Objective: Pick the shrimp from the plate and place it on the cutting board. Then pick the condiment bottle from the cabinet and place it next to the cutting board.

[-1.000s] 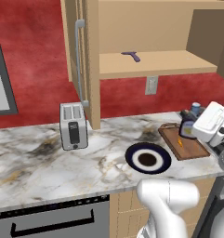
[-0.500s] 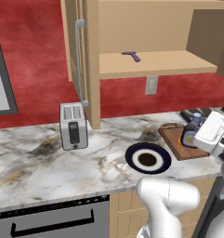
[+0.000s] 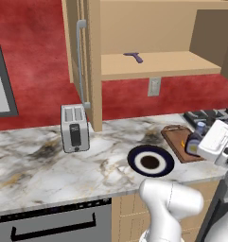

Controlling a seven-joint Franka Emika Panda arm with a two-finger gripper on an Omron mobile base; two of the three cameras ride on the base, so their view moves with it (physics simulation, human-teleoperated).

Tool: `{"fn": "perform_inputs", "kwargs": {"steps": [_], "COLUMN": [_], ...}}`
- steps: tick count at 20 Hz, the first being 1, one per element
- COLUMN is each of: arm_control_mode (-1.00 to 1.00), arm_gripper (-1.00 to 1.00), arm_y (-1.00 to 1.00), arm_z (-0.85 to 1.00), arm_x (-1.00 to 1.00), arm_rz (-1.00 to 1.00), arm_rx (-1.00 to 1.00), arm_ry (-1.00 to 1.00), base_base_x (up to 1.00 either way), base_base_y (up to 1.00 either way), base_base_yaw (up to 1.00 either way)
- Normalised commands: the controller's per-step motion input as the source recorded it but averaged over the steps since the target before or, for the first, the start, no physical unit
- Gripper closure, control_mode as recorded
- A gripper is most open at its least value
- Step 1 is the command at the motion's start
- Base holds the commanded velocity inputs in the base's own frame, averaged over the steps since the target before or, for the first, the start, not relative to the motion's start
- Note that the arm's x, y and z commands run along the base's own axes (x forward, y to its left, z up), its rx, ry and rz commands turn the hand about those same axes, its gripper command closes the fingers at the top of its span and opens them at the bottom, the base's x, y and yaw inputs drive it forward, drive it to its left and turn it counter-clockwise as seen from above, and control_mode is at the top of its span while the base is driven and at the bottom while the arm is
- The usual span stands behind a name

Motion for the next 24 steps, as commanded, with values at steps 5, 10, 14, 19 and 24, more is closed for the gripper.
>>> {"fn": "perform_inputs", "kwargs": {"steps": [5, 10, 14, 19, 24], "arm_control_mode": [-1.00, -1.00, -1.00, -1.00, -1.00], "arm_gripper": [1.00, 1.00, 1.00, 1.00, 1.00], "arm_y": [-0.14, -0.16, -0.13, -0.13, -0.12], "arm_z": [-0.21, -0.19, -0.17, -0.20, -0.22], "arm_x": [-0.01, 0.00, 0.00, 0.00, 0.00], "arm_rz": [0.00, 0.00, 0.00, 0.00, 0.00], "arm_rx": [0.00, 0.00, 0.00, 0.00, 0.00], "arm_ry": [0.00, 0.00, 0.00, 0.00, 0.00], "base_base_x": [0.00, 0.00, 0.00, 0.00, 0.00], "base_base_y": [0.00, 0.00, 0.00, 0.00, 0.00], "base_base_yaw": [0.00, 0.00, 0.00, 0.00, 0.00]}}
